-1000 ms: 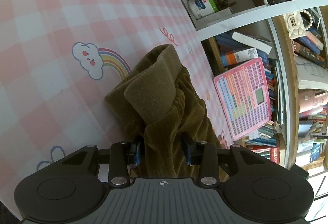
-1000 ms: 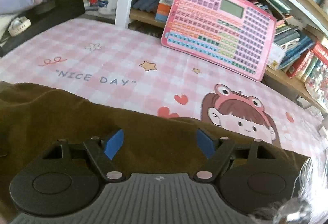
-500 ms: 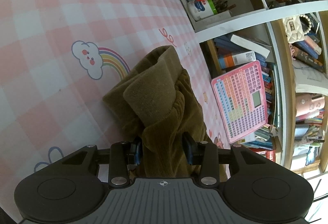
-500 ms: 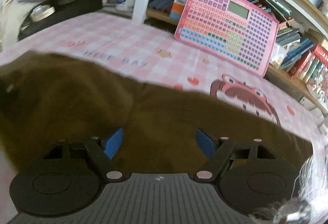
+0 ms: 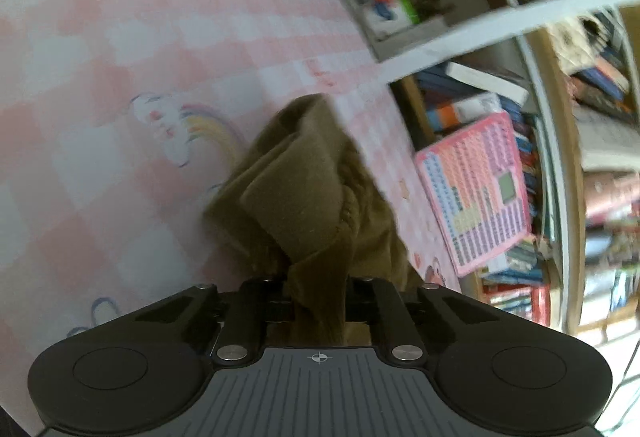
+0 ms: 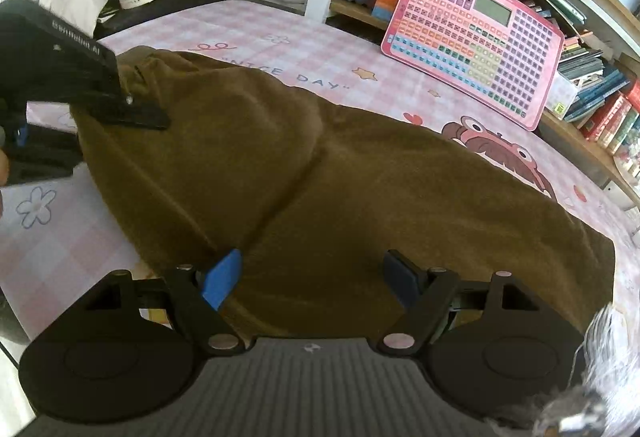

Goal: Fold clothes

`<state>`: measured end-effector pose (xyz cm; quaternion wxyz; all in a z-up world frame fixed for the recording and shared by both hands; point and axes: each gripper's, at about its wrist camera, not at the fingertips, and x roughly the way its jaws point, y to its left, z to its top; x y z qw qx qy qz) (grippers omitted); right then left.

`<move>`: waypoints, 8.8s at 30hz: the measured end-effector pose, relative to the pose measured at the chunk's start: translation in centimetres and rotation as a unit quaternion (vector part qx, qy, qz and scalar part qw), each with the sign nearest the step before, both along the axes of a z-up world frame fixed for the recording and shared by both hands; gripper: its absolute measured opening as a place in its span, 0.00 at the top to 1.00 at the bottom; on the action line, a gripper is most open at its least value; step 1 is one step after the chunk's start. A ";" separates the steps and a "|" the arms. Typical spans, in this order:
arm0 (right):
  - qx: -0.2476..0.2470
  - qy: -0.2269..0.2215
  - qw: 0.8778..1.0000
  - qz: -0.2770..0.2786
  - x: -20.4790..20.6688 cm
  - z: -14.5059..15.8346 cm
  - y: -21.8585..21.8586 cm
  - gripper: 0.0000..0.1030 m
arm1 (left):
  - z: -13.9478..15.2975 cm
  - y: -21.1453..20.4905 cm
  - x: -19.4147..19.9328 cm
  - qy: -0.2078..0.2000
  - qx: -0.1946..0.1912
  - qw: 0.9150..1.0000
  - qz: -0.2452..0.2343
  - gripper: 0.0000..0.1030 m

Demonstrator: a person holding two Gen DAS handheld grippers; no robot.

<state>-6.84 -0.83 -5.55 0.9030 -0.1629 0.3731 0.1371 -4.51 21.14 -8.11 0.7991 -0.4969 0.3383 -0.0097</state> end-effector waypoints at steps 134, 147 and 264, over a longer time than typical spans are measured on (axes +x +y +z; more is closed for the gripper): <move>0.328 0.125 0.913 -0.207 0.3 2.1 -25.2 0.71 | 3.6 -12.0 2.4 -0.019 0.151 0.969 -0.193 0.14; 0.329 0.091 0.897 -0.280 -2.4 2.9 -28.3 0.70 | 0.7 -11.8 5.3 0.014 0.073 0.979 -0.188 0.61; 0.454 0.255 0.846 -0.113 4.2 1.8 -41.8 0.39 | 1.2 -48.9 -4.3 -0.115 0.675 0.637 -0.353 0.51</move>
